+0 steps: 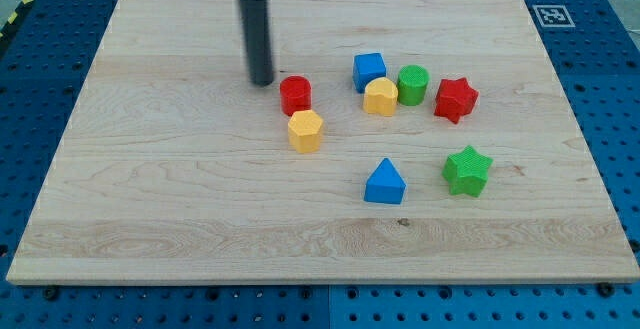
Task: Nudge the yellow hexagon a bit left
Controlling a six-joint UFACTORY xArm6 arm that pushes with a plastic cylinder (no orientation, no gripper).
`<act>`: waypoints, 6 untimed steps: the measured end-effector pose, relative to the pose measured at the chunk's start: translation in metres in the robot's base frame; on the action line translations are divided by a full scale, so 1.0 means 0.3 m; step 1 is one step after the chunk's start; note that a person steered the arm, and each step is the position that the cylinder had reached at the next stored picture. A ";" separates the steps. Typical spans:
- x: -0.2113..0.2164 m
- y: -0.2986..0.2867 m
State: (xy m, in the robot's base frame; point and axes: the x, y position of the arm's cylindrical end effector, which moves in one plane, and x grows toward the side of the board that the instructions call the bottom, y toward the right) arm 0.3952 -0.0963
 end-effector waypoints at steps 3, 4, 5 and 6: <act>0.062 0.257; 0.038 0.109; 0.005 0.210; 0.081 0.372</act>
